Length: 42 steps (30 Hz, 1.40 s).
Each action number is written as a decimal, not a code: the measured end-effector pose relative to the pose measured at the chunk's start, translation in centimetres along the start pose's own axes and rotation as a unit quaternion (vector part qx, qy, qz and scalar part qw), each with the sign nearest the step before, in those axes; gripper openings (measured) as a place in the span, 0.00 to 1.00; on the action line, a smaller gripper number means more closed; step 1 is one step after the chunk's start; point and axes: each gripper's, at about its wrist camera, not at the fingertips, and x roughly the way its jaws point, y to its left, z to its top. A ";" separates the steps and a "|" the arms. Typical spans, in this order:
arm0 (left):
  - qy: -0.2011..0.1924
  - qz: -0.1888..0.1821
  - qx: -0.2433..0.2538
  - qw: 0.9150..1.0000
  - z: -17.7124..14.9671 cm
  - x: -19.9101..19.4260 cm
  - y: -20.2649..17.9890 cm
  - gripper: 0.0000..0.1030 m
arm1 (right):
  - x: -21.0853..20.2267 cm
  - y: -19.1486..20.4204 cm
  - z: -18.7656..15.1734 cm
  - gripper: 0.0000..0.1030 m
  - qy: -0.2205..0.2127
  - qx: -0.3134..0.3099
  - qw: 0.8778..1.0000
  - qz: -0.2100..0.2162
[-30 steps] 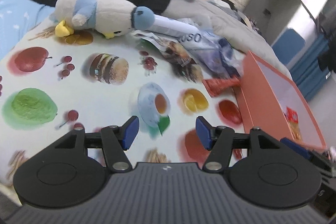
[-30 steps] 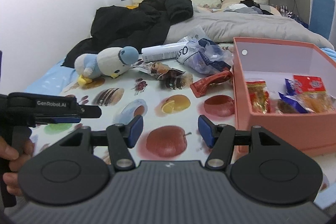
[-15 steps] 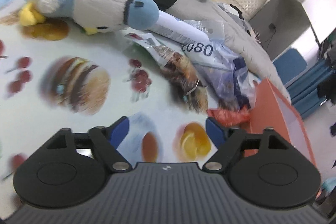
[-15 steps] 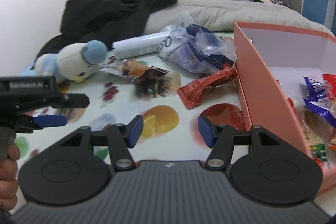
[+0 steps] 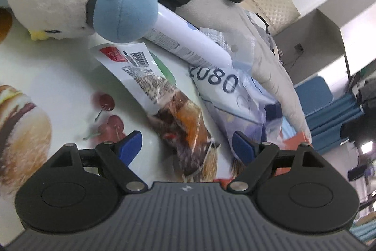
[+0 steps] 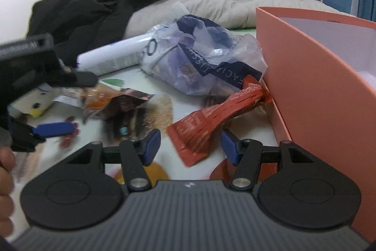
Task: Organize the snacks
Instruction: 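Grasp the clear dried-meat bag with left tool while right tool grasps the red-orange strip bag, then carry the clear bag with left tool while right tool carries the red-orange bag over the pink box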
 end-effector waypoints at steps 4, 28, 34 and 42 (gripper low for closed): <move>-0.001 -0.002 -0.021 1.000 0.4 1.4 0.4 0.84 | 1.5 -0.3 0.5 0.56 0.001 0.013 1.000 -0.006; -0.023 0.064 0.075 0.995 -0.8 0.9 -1.7 0.47 | 2.0 -0.4 1.0 0.42 0.017 0.014 1.000 -0.006; -0.014 0.063 0.085 0.994 -2.7 -2.1 -1.9 0.47 | -0.3 -0.3 0.2 0.42 0.023 0.011 1.000 0.006; 0.000 0.079 0.111 0.991 -5.8 -7.4 -2.3 0.47 | -4.4 0.1 -1.0 0.41 0.041 0.003 0.999 0.027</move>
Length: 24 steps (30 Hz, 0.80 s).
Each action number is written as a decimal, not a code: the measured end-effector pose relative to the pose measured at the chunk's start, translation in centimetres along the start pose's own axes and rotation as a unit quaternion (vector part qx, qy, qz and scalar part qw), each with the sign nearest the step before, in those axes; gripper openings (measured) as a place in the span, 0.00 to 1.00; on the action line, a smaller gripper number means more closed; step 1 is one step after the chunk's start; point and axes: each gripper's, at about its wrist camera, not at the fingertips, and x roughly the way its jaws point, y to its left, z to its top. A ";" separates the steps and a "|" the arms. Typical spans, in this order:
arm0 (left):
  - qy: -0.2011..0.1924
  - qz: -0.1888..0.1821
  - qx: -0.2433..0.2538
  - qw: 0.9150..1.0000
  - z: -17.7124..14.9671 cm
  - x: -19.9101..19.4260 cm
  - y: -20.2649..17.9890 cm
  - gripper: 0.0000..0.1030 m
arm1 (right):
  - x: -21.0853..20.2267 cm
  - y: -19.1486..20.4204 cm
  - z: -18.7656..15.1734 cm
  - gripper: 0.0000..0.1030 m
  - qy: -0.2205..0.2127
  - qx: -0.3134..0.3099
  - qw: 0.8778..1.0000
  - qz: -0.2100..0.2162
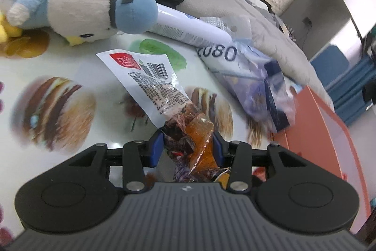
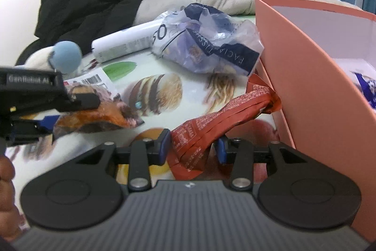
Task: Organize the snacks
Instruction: 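Carry the clear bag with left tool while right tool carries the red-orange bag over the pink box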
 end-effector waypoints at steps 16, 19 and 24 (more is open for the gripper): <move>0.027 0.025 0.071 0.997 -8.3 -9.8 -0.7 0.47 | -9.9 1.3 -4.2 0.41 0.003 -0.046 0.998 0.039; 0.033 0.032 0.103 0.994 -9.8 -11.2 -1.4 0.47 | -11.9 1.6 -4.9 0.41 0.001 -0.059 0.997 0.045; 0.037 0.032 0.129 0.990 -11.0 -13.4 -1.9 0.45 | -14.5 1.8 -5.6 0.41 -0.007 -0.070 0.996 0.050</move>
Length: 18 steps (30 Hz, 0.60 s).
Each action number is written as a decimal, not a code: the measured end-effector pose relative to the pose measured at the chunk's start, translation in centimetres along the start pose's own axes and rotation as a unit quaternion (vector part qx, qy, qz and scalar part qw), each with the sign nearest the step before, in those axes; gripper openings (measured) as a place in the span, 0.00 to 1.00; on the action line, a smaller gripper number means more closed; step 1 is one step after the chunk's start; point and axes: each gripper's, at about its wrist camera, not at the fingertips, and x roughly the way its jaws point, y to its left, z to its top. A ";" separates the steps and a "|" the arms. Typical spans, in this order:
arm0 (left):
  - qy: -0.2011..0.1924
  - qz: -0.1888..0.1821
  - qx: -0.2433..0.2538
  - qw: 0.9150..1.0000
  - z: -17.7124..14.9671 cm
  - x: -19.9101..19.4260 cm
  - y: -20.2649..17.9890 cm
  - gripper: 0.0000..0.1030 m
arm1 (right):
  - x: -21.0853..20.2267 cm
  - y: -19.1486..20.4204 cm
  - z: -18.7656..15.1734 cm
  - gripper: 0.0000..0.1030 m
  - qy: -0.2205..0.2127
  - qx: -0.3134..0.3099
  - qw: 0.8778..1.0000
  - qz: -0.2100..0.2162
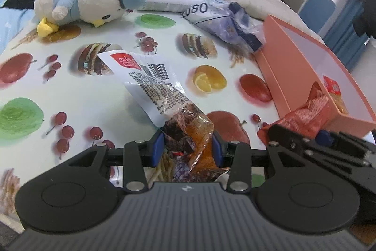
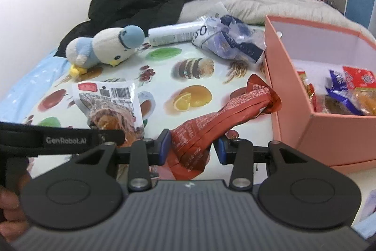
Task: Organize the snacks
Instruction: 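Carry the clear bag with left tool while right tool carries the red-orange bag over the pink box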
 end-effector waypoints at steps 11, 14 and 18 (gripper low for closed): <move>-0.005 -0.003 0.039 0.999 -0.4 -3.2 -2.0 0.38 | -3.7 -0.7 -0.1 0.41 -0.023 0.001 1.000 -0.005; -0.008 -0.010 0.045 0.999 -0.4 -4.1 -3.1 0.38 | -4.7 -1.1 -0.1 0.41 -0.026 0.001 1.000 -0.008; -0.016 -0.020 0.059 0.998 -0.4 -5.6 -4.8 0.38 | -6.4 -1.7 -0.2 0.41 -0.032 0.002 0.999 -0.014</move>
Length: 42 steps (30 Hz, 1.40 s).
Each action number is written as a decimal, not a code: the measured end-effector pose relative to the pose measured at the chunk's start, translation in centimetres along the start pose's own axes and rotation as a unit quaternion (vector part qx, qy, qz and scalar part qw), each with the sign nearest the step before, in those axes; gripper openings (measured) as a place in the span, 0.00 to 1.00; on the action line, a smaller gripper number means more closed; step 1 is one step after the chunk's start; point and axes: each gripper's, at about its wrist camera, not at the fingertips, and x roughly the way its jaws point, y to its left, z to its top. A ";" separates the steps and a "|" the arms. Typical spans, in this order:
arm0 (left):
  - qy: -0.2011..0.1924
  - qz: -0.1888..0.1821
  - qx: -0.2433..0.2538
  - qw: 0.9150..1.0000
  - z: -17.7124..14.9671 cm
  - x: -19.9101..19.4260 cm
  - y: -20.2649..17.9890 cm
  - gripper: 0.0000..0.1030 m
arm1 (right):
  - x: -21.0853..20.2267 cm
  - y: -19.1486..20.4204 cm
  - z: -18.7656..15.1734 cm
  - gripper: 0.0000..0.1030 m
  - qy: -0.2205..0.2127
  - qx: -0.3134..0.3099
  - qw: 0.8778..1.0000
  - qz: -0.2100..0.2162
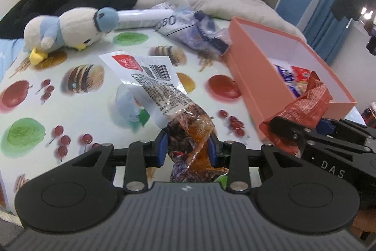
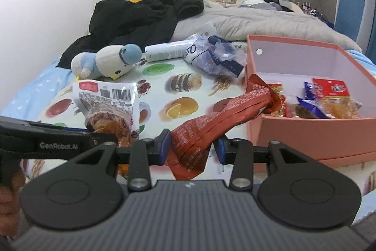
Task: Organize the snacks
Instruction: 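Carry the clear bag with left tool while right tool carries the red-orange bag over the pink box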
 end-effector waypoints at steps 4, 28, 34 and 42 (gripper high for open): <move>-0.007 -0.014 0.008 1.000 0.1 -1.5 -1.7 0.38 | -2.0 -1.0 0.2 0.41 -0.009 0.004 1.000 -0.010; -0.007 -0.122 0.083 0.989 1.3 -2.4 -13.1 0.38 | -11.2 -9.6 -0.6 0.41 -0.044 0.063 0.993 -0.089; -0.014 -0.147 0.104 0.984 3.5 0.1 -16.3 0.38 | -9.4 -12.0 0.5 0.41 -0.045 0.067 0.992 -0.100; -0.017 -0.148 0.107 0.983 8.4 5.0 -18.3 0.38 | -6.0 -15.6 2.5 0.41 -0.052 0.068 0.990 -0.109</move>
